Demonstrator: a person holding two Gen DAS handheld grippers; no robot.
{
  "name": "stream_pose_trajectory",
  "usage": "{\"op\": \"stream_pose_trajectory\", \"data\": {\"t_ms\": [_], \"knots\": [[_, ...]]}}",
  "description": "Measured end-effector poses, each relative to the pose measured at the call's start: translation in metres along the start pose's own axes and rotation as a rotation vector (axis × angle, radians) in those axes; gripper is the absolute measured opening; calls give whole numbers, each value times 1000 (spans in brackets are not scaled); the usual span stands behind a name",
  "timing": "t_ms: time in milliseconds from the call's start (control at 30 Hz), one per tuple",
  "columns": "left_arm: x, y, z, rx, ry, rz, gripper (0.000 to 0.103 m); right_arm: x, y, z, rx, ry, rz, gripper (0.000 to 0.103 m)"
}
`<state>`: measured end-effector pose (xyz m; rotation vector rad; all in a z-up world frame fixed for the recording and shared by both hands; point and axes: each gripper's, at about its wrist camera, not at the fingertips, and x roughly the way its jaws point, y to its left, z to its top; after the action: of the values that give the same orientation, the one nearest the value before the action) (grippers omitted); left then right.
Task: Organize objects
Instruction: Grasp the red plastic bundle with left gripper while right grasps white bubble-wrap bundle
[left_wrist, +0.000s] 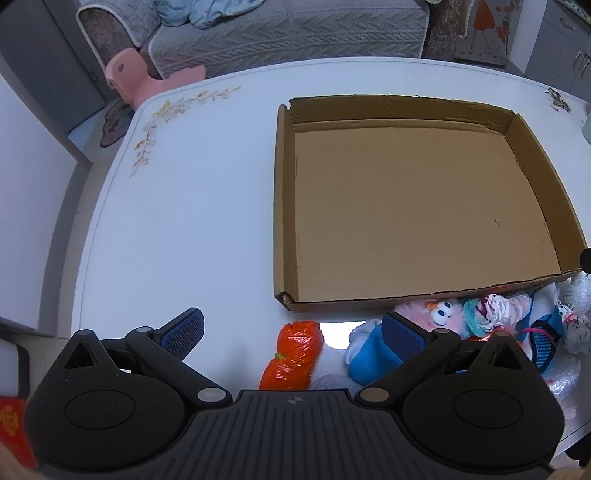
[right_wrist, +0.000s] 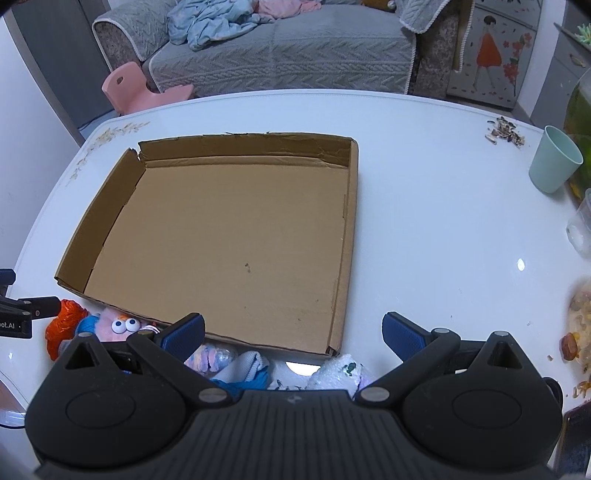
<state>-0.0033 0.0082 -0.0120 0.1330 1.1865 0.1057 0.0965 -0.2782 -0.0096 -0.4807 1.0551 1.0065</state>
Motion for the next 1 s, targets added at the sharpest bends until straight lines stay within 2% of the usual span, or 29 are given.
{"op": "stream_pose_trajectory", "data": {"t_ms": [167, 333, 500, 733, 800, 833, 900, 933, 1000], "knots": [[8, 9, -13, 28, 34, -23, 102, 0, -13, -7, 25, 30, -5, 102], [34, 26, -29, 38, 125, -4, 102, 12, -35, -21, 69, 105, -39, 101], [48, 33, -29, 3, 142, -3, 102, 30, -43, -25, 131, 191, -25, 94], [61, 29, -32, 24, 145, -20, 99, 47, -44, -31, 154, 233, -29, 81], [65, 30, -34, 17, 150, -38, 87, 51, -44, -30, 162, 233, -19, 65], [65, 33, -35, -4, 138, -73, 82, 52, -44, -30, 166, 237, -8, 60], [63, 39, -36, -54, 123, -138, 63, 53, -43, -31, 165, 237, 0, 59], [62, 41, -35, -61, 122, -135, 59, 52, -42, -31, 157, 236, 0, 59], [59, 41, -35, -47, 117, -136, 36, 48, -42, -32, 153, 224, 5, 58]]}}
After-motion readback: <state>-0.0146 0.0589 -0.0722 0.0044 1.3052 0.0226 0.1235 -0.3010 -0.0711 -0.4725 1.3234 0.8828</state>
